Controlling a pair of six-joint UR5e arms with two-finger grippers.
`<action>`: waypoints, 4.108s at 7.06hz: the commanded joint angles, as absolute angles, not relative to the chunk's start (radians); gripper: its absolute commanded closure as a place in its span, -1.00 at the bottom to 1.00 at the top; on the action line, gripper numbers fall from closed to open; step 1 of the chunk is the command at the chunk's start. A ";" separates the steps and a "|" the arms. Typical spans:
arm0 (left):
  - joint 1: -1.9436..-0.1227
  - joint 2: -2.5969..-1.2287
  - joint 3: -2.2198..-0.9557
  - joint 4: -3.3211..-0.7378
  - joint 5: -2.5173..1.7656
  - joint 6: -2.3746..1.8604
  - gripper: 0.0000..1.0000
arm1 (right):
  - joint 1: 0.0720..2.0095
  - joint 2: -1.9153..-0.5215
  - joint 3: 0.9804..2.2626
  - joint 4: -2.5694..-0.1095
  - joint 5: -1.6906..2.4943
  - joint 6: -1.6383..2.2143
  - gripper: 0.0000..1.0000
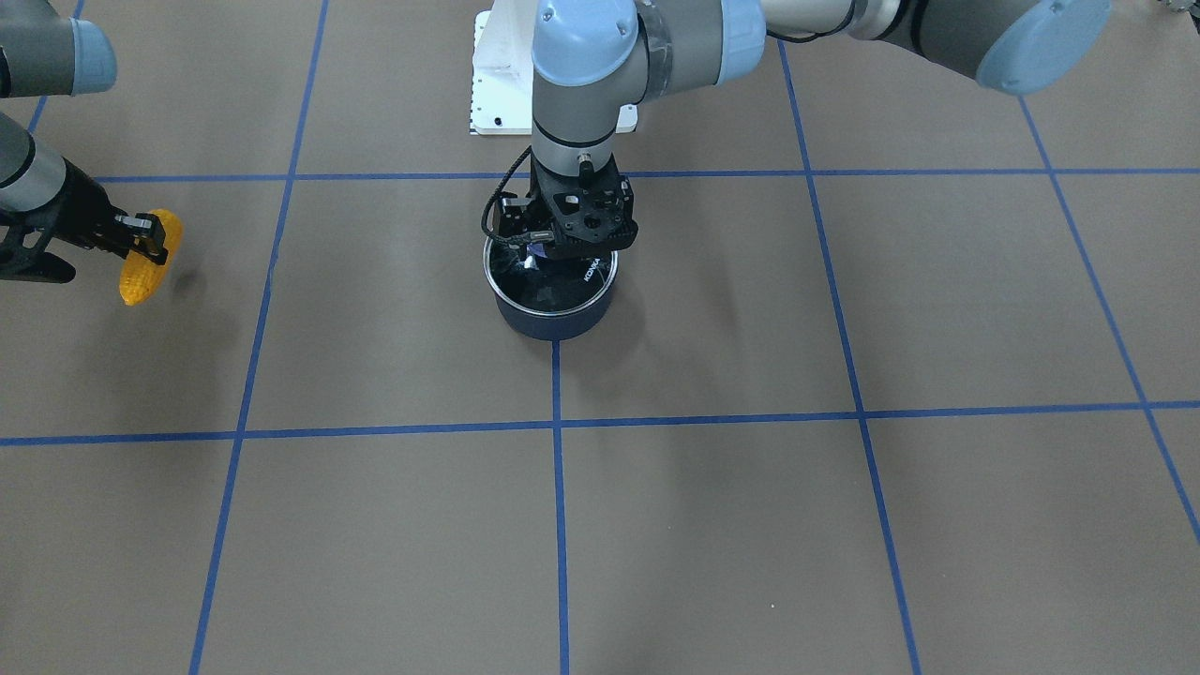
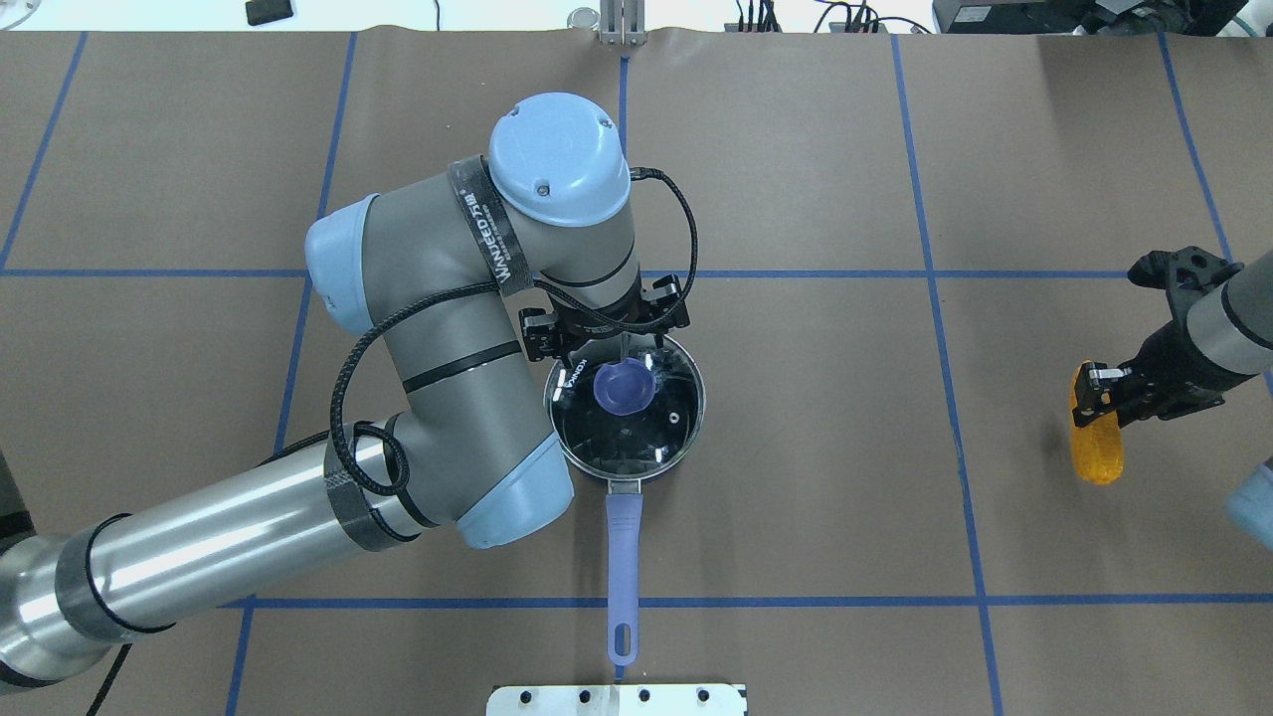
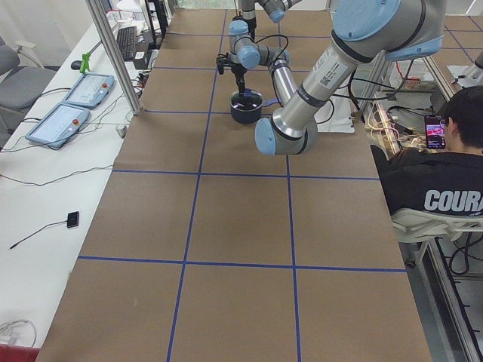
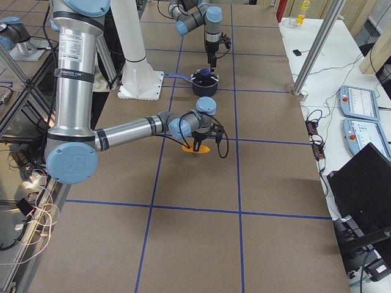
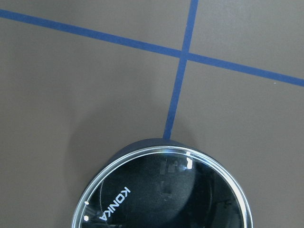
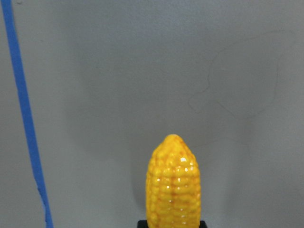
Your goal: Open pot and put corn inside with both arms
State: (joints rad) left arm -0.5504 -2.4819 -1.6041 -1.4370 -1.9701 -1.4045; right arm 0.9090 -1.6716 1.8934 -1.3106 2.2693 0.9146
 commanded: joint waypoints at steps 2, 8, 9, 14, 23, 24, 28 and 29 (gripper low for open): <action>-0.525 -2.474 -1.597 -1.440 -1.957 -1.407 -0.95 | 0.913 -1.663 1.896 -1.318 2.270 0.914 0.43; -0.503 -2.476 -1.575 -1.439 -1.940 -1.411 -0.34 | 0.916 -1.658 1.898 -1.318 2.273 0.913 0.43; -0.503 -2.476 -1.577 -1.439 -1.940 -1.410 -0.14 | 0.917 -1.655 1.896 -1.318 2.287 0.913 0.43; -0.514 -2.464 -1.671 -1.361 -1.948 -1.381 0.29 | 0.965 -1.481 1.931 -1.550 2.332 0.914 0.43; -0.869 -1.722 -2.005 -1.612 -2.178 -0.717 0.32 | 0.700 -0.781 1.798 -1.957 2.205 1.212 0.43; -0.915 -1.668 -2.006 -1.612 -2.206 -0.630 0.32 | 0.678 -0.732 1.743 -1.945 2.194 1.216 0.43; -0.953 -1.534 -1.985 -1.756 -2.229 -0.546 0.31 | 0.617 -0.660 1.516 -1.730 2.145 1.246 0.42; -0.953 -1.534 -1.977 -1.756 -2.229 -0.545 0.31 | 0.603 -0.657 1.505 -1.729 2.131 1.244 0.42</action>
State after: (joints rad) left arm -0.9518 -1.5468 -1.9898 -1.7342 -2.2283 -0.5487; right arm 0.6192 -0.6656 1.5293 -1.7379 2.1483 1.2452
